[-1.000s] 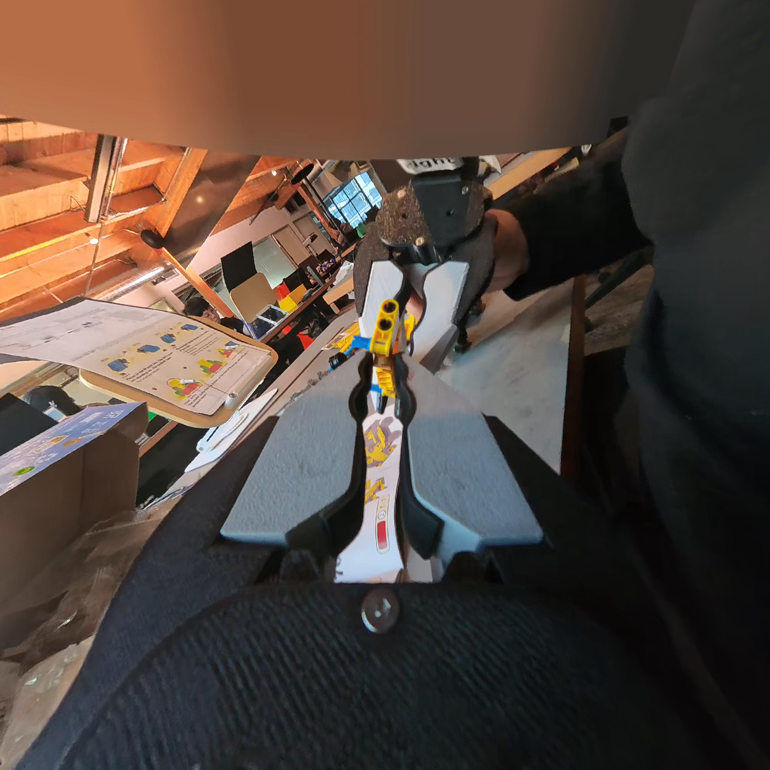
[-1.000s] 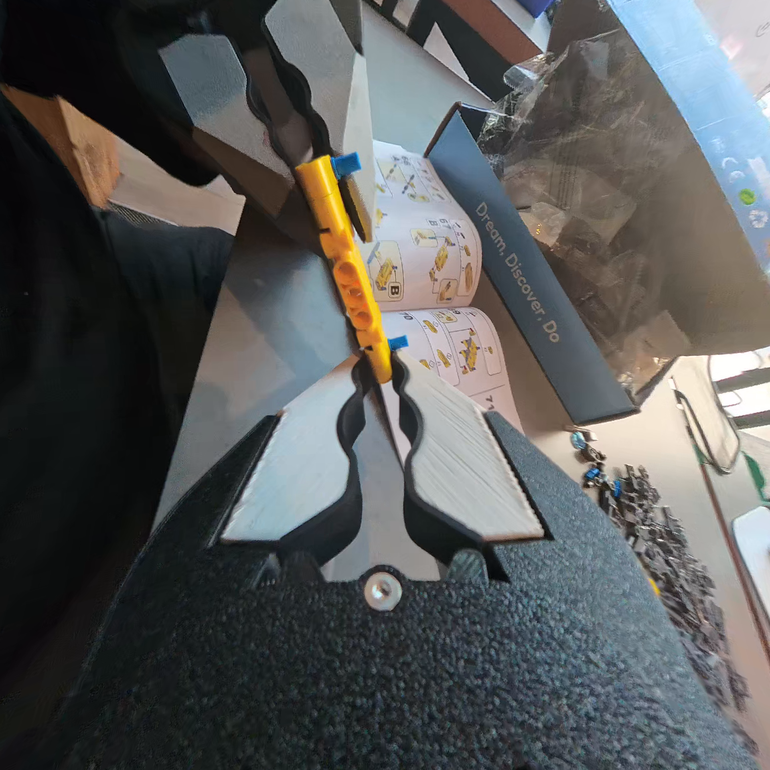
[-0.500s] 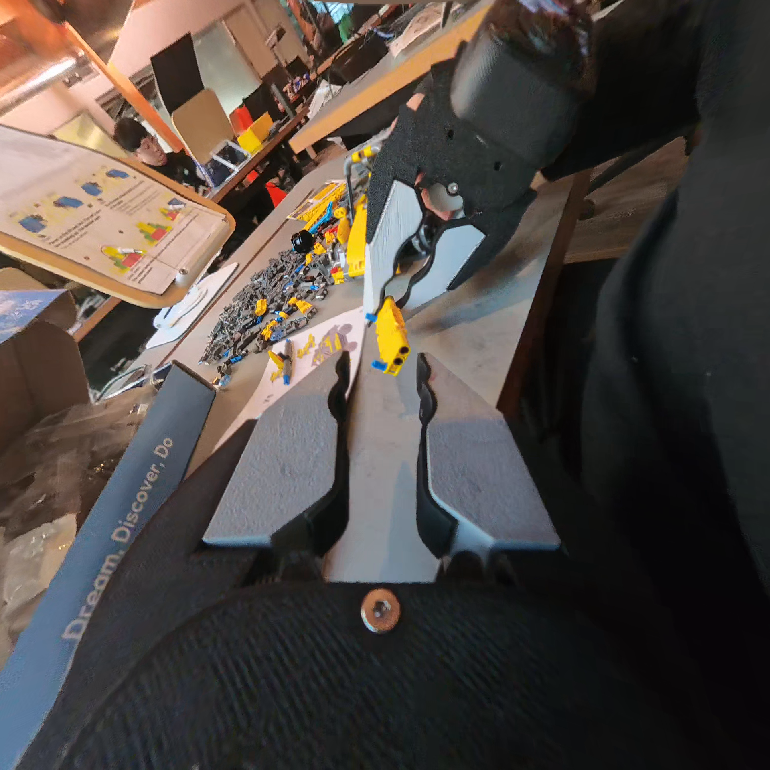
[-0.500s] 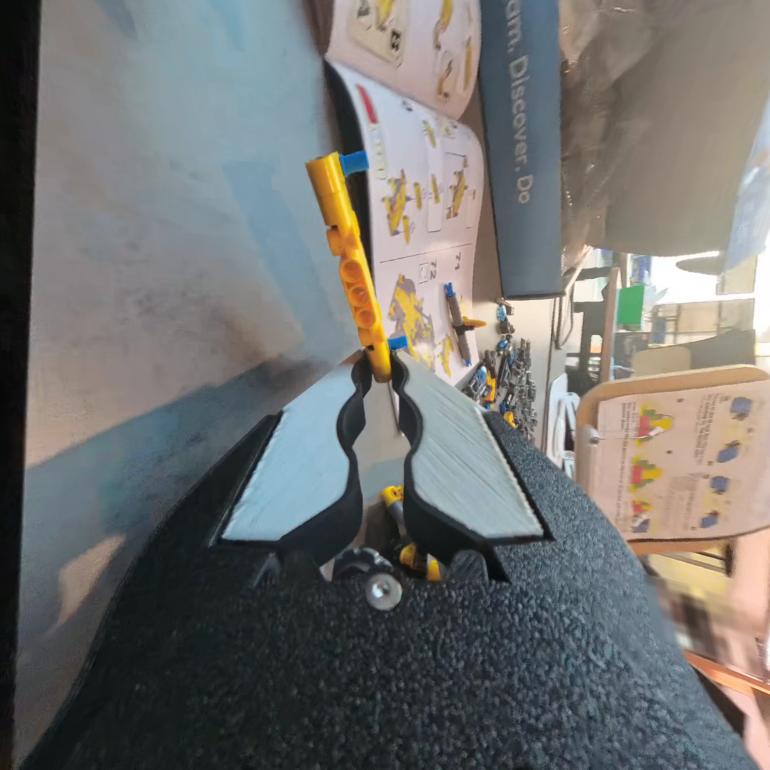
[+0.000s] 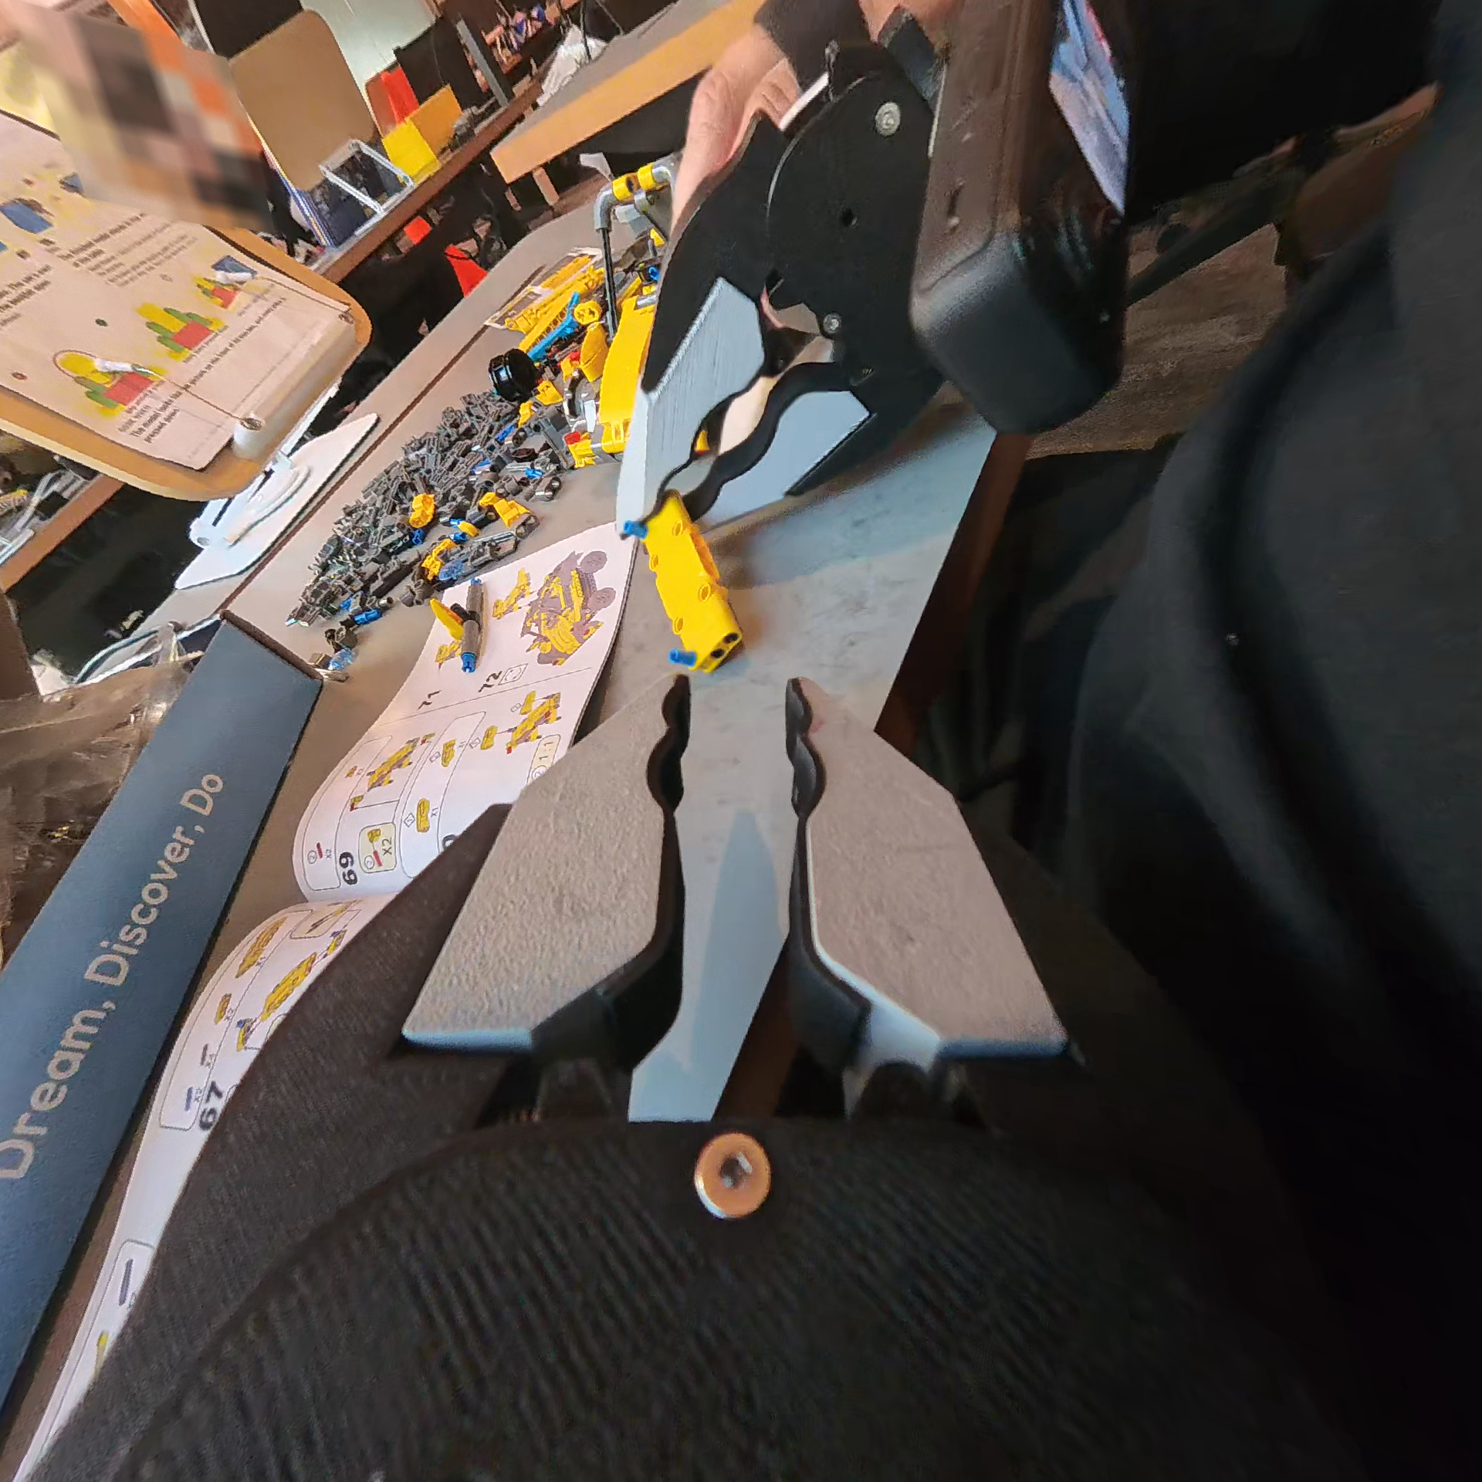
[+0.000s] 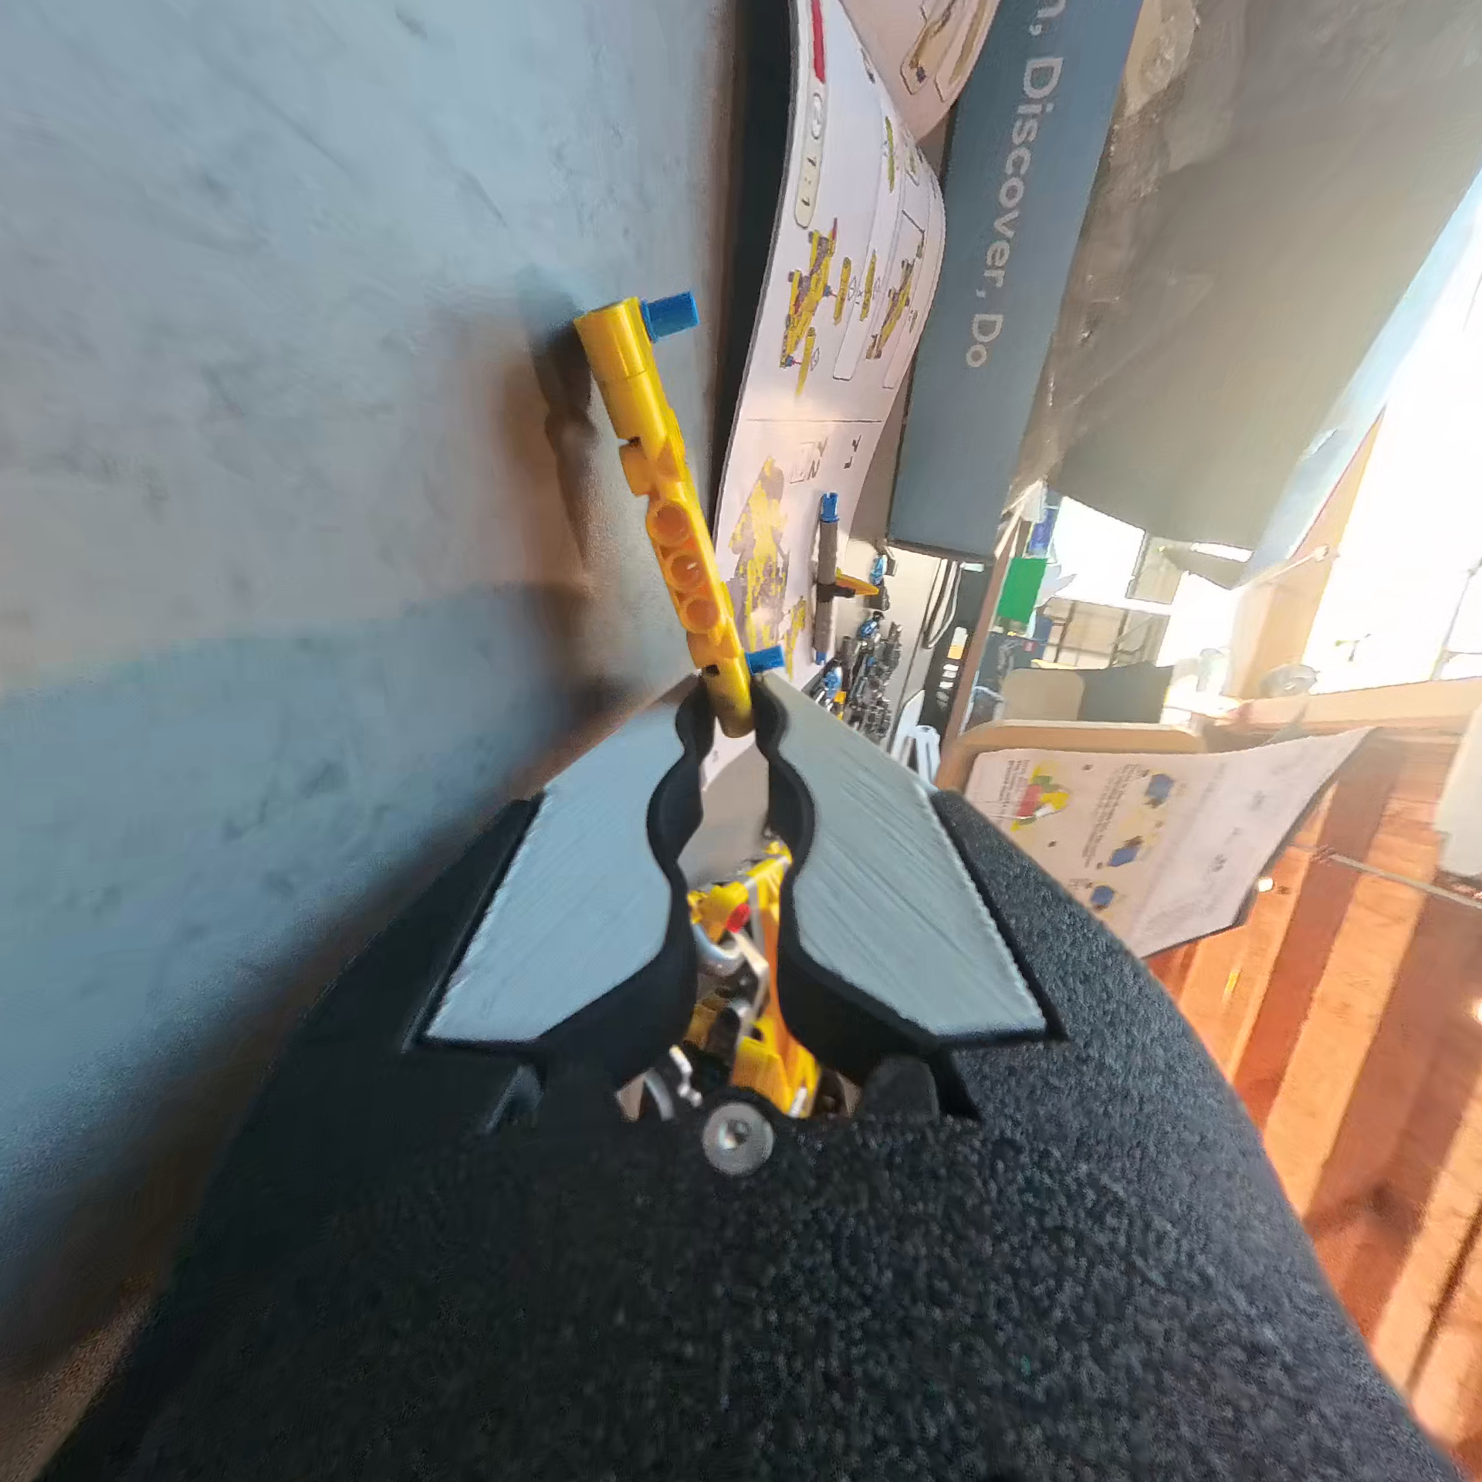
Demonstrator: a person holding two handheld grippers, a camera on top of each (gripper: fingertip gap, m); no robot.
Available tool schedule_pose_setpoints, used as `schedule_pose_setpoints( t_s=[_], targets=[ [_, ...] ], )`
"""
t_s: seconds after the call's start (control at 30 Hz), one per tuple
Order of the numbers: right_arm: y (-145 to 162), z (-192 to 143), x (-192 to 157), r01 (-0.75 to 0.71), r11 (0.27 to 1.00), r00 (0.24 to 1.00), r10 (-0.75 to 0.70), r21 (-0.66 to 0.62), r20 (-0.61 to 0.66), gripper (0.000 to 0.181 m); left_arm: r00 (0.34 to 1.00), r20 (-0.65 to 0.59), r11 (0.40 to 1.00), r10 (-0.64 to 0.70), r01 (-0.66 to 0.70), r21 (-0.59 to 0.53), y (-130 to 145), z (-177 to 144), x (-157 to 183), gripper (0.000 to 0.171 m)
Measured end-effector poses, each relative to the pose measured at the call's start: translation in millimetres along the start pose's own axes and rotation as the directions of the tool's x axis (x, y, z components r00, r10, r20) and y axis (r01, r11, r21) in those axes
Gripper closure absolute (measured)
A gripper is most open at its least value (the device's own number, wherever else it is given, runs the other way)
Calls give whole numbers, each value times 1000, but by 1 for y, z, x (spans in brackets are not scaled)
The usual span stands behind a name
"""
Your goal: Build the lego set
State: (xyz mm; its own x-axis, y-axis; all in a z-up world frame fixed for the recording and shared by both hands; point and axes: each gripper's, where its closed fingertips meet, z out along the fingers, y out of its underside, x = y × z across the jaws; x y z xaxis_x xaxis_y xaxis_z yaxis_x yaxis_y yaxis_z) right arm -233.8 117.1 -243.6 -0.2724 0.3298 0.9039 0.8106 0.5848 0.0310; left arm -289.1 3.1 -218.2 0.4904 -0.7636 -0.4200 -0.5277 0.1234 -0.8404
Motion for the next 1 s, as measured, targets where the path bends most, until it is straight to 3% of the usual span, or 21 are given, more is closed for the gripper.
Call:
schedule_pose_setpoints(
  t_s=[0.33,0.77,0.9,1.0],
  targets=[
    [-1,-5,-3,211,977,976,-212,11,44,163,1000,-24,999,-12,11,-31,4,0,4,150],
    [9,-24,-12,171,983,975,-178,61,135,158,999,-41,999,-29,27,-38,5,3,7,151],
    [4,-29,-9,110,990,965,-128,94,227,136,999,-40,999,-20,18,-47,5,4,8,151],
    [11,-34,-14,118,988,951,-142,101,275,141,1000,-25,999,-6,5,-53,7,3,6,151]
  ],
)
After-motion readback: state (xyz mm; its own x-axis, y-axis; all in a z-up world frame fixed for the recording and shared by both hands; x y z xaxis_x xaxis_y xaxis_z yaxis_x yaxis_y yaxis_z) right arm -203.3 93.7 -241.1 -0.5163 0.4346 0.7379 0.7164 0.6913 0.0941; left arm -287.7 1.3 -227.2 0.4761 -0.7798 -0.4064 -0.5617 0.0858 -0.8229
